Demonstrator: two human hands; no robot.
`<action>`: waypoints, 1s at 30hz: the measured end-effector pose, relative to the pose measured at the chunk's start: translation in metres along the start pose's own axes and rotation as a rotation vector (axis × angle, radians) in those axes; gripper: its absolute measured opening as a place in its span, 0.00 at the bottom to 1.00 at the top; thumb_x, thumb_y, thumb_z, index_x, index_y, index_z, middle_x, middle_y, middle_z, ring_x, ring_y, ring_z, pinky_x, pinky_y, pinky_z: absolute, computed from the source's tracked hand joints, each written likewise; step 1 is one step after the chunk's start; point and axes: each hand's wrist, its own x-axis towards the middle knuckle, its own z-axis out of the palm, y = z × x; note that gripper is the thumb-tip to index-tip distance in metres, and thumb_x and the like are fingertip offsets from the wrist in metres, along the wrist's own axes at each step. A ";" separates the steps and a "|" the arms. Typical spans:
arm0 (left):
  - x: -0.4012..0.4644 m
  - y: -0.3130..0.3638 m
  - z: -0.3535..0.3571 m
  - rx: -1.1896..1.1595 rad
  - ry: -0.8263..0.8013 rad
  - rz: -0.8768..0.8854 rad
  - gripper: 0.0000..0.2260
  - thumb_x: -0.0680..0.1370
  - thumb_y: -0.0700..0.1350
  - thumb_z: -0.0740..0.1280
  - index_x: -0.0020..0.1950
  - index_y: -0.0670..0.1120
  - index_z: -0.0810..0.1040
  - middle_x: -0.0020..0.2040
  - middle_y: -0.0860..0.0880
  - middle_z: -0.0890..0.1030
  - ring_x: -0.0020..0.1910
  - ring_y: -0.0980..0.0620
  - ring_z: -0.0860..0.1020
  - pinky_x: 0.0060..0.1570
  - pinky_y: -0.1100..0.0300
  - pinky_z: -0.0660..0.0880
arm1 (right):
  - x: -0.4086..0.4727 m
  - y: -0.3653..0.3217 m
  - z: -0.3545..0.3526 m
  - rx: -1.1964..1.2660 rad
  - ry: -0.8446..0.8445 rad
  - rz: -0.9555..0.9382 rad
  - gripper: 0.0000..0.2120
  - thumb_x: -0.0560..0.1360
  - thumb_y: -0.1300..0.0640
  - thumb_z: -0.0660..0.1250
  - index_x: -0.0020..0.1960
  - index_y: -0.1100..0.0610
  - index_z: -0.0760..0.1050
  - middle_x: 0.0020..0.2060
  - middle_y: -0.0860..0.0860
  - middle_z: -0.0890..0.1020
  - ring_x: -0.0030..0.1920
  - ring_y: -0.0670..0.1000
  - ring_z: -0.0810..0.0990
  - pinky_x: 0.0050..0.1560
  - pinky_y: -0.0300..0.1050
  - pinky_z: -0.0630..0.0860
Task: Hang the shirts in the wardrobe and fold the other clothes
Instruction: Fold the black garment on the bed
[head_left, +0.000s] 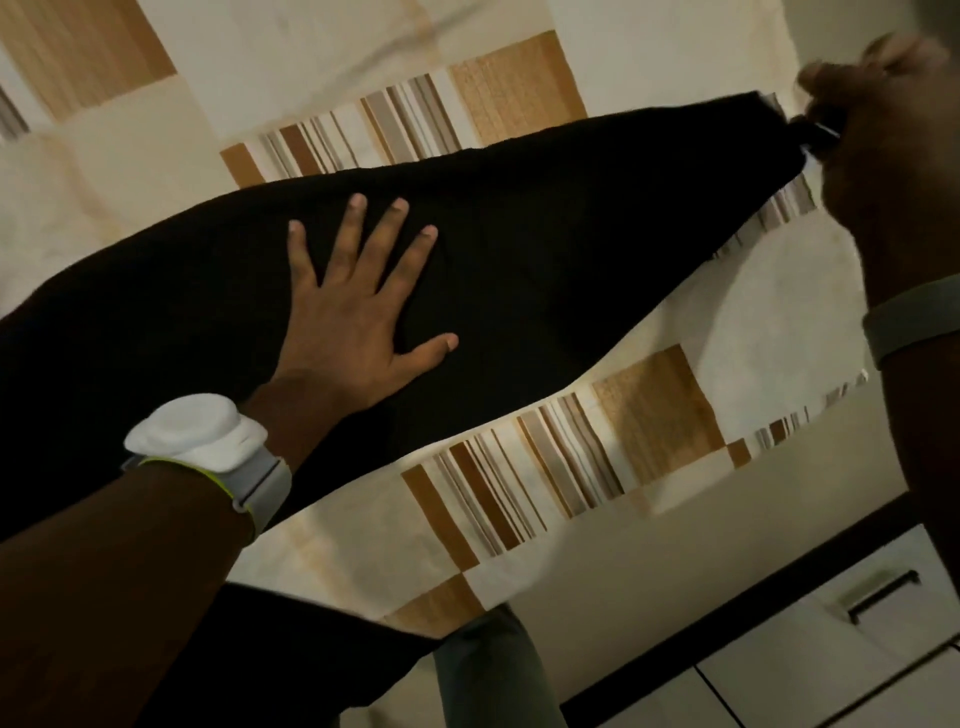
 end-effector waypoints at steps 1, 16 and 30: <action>0.000 -0.001 0.000 0.012 -0.005 -0.004 0.47 0.74 0.78 0.51 0.85 0.54 0.44 0.85 0.47 0.43 0.84 0.42 0.39 0.76 0.26 0.43 | 0.015 0.007 -0.015 -0.025 0.077 -0.013 0.33 0.57 0.46 0.83 0.55 0.62 0.78 0.42 0.50 0.79 0.40 0.45 0.83 0.48 0.43 0.82; 0.004 0.013 -0.022 -0.101 0.019 -0.081 0.41 0.76 0.76 0.50 0.83 0.53 0.57 0.83 0.45 0.54 0.84 0.40 0.47 0.76 0.28 0.42 | -0.092 0.024 0.020 -0.446 -0.360 0.392 0.30 0.73 0.32 0.69 0.67 0.51 0.75 0.62 0.57 0.80 0.62 0.61 0.80 0.63 0.58 0.78; 0.100 0.080 -0.008 -0.024 0.059 0.304 0.41 0.79 0.74 0.43 0.85 0.52 0.45 0.85 0.46 0.43 0.83 0.39 0.39 0.77 0.29 0.41 | -0.104 0.048 0.034 0.710 -0.082 0.306 0.03 0.77 0.57 0.69 0.46 0.56 0.77 0.45 0.52 0.78 0.47 0.52 0.77 0.57 0.49 0.76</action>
